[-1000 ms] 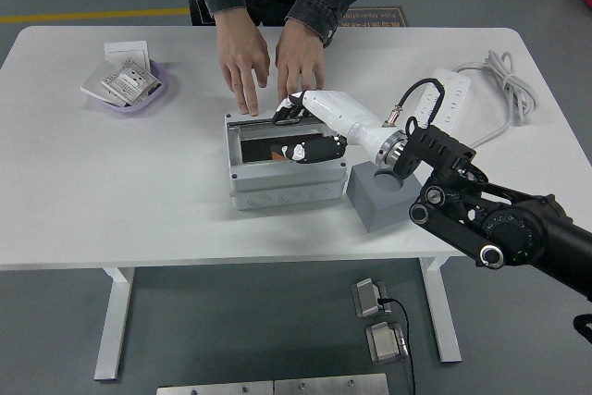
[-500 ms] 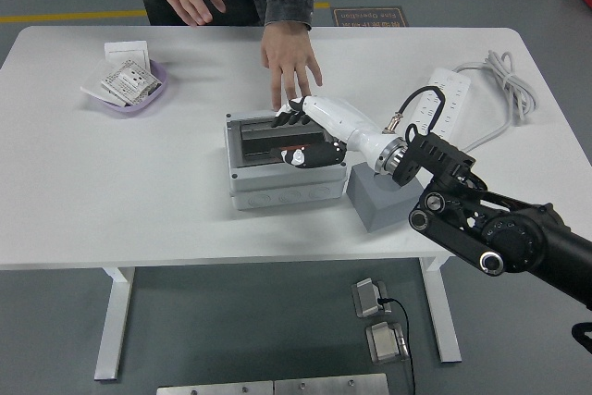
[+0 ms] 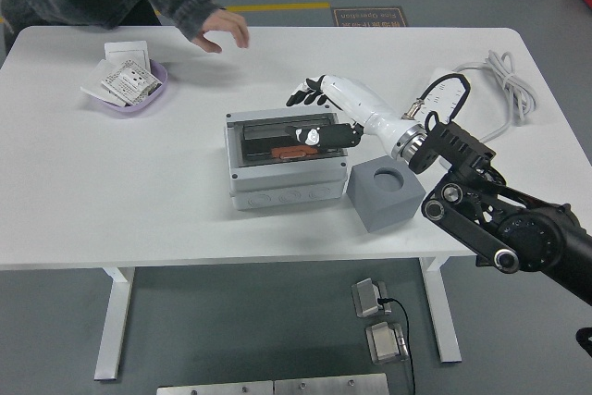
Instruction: Pick up the cylinder from the cube,place it in the box,flap close box
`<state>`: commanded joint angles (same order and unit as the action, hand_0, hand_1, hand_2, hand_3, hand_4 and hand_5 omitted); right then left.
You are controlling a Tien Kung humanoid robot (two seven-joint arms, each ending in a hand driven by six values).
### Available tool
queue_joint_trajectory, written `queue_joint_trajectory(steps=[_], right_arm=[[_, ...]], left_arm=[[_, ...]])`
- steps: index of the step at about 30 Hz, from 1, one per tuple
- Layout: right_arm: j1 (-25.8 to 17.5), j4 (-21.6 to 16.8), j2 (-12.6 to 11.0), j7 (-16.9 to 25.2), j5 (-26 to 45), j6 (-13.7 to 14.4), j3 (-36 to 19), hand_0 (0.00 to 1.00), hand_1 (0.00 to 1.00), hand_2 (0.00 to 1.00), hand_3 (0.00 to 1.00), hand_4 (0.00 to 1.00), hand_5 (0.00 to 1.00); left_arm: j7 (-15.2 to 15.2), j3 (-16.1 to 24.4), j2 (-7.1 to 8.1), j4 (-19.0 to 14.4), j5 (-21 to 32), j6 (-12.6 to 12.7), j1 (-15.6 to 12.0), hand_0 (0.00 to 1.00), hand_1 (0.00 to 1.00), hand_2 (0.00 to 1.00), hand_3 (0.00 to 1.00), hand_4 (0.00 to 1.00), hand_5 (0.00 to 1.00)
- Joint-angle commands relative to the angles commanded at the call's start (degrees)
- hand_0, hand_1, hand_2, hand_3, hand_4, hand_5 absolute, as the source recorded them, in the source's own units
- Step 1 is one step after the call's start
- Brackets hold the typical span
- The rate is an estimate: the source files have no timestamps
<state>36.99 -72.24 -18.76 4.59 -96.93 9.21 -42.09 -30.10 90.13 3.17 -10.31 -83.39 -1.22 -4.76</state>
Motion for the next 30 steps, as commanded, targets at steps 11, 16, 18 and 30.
queue_joint_trajectory(steps=[11,16,18,30], right_arm=[[-12.4,-5.9,1.8,1.8,-2.0,-0.9,-15.8,0.597,0.632,0.656,0.625,0.761,0.407],[-18.4,-5.7,4.9,6.3,4.6,-0.6,-24.2,0.597,0.632,0.656,0.625,0.761,0.407],[-20.5,-5.6,6.0,7.7,7.5,-1.0,-27.3,0.592,0.619,0.649,0.620,0.768,0.413],[-30.8,-5.7,6.0,11.2,25.3,-2.6,-42.9,0.577,0.604,0.636,0.618,0.778,0.412]], left_arm=[[-0.6,0.3,0.09,0.0,0.2,-0.1,-0.3,0.709,0.729,0.680,0.715,0.782,0.592],[-0.7,0.2,-0.02,0.0,0.4,-0.2,-0.4,0.709,0.729,0.680,0.715,0.782,0.592],[-0.8,0.2,-0.04,0.0,0.4,-0.2,-0.4,0.709,0.730,0.680,0.715,0.783,0.592],[-0.9,-0.3,-0.06,0.0,1.4,-0.2,-0.2,0.709,0.729,0.680,0.716,0.783,0.593]])
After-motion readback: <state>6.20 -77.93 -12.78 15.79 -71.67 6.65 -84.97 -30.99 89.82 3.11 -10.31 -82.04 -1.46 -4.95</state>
